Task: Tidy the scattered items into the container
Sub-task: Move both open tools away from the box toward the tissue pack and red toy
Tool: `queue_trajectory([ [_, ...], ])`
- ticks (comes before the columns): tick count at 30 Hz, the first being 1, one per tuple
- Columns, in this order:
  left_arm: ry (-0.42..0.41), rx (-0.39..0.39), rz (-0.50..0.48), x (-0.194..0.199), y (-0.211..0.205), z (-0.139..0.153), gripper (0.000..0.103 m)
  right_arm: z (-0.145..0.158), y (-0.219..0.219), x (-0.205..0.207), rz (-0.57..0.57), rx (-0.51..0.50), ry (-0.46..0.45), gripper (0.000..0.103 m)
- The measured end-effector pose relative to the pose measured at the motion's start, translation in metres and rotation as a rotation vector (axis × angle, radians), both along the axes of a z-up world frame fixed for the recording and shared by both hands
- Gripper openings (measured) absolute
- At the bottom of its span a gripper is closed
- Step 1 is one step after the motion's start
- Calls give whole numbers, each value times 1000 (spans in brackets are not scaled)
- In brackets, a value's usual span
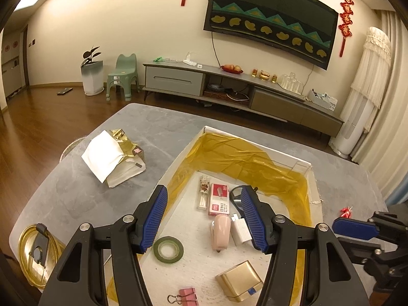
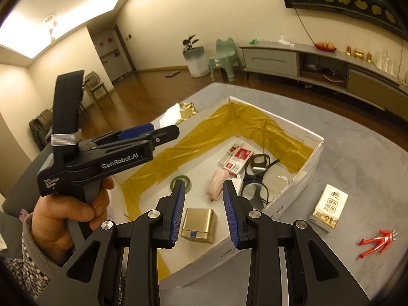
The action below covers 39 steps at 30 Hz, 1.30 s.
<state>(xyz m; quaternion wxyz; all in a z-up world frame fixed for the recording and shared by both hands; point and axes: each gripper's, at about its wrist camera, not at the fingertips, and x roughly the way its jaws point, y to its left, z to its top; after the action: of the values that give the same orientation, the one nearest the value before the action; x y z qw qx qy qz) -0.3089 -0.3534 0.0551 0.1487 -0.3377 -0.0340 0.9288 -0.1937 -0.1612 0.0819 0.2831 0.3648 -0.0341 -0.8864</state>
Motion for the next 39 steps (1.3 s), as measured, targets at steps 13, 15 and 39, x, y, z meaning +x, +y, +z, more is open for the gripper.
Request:
queue_trajectory([
  [13, 43, -75, -38, 22, 33, 25, 61, 23, 32, 39, 57, -62, 85, 33],
  [15, 47, -85, -44, 26, 39, 28, 61, 23, 41, 43, 50, -73, 88, 33],
  [39, 24, -100, -414, 72, 206, 22, 62, 2, 211, 42, -322, -128, 13, 33],
])
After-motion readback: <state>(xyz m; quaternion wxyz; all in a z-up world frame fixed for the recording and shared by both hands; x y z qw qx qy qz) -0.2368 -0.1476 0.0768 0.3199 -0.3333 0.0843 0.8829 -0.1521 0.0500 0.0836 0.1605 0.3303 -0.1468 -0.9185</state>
